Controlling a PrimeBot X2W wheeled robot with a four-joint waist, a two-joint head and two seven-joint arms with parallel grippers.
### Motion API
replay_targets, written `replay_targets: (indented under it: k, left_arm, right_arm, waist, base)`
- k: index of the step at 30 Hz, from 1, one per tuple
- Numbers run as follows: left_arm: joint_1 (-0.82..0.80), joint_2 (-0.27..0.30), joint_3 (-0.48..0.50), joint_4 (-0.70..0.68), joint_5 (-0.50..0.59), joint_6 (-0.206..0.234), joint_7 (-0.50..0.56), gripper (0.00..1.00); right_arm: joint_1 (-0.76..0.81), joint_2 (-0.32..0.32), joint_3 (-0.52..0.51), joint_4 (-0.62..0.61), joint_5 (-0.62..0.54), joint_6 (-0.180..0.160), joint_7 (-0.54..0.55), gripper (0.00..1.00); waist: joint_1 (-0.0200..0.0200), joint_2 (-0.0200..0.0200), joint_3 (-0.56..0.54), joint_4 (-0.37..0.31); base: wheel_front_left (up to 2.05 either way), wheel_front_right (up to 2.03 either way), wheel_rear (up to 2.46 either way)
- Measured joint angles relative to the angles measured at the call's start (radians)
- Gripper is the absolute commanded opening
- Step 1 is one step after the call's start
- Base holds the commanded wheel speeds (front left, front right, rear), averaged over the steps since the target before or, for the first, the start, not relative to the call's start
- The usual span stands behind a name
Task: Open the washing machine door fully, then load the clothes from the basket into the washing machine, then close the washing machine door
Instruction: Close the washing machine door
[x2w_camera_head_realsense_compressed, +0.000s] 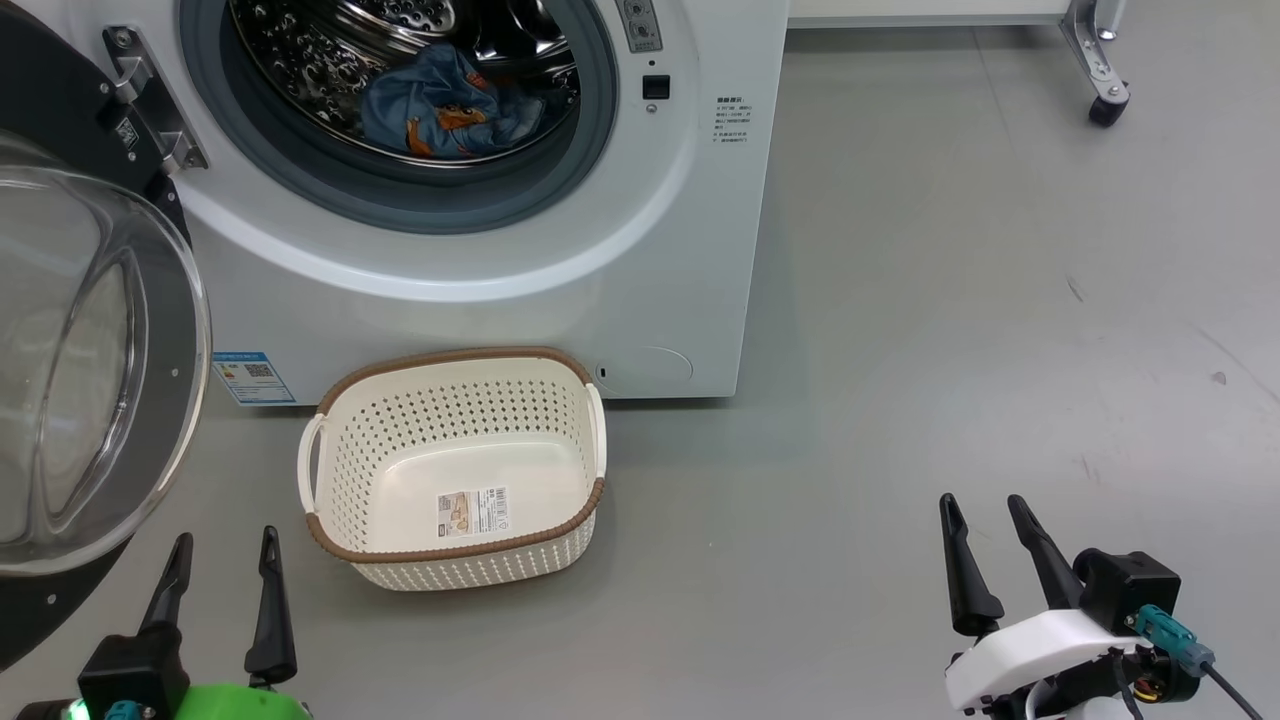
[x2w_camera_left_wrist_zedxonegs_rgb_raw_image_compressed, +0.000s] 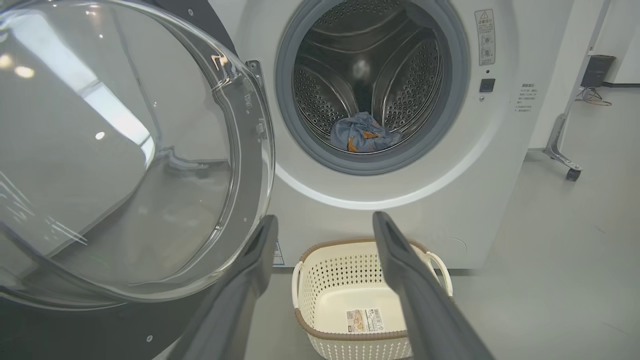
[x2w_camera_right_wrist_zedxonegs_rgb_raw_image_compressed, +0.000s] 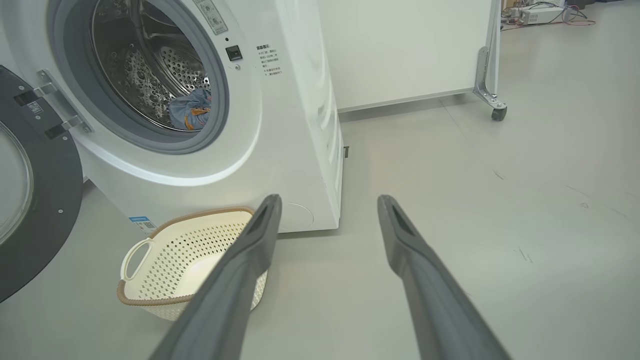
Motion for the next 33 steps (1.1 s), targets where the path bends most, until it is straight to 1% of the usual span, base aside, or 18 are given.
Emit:
replay_targets:
  k: [13, 33]
  left_arm:
    - [0.000, -0.011, -0.004, -0.001, 0.011, -0.009, 0.000, 1.00]
    - [0.000, -0.017, -0.005, -0.005, 0.014, -0.013, 0.000, 1.00]
  right_arm:
    - [0.002, 0.001, 0.001, 0.001, 0.000, 0.008, 0.000, 1.00]
    - [0.004, 0.001, -0.005, -0.005, 0.000, 0.007, 0.000, 1.00]
  waist:
    - [0.0000, 0.0000, -0.006, 0.011]
    - [0.0001, 0.0000, -0.002, 0.041]
  base:
    - [-0.47, 0.47, 0.00]
    - [-0.02, 0.02, 0.00]
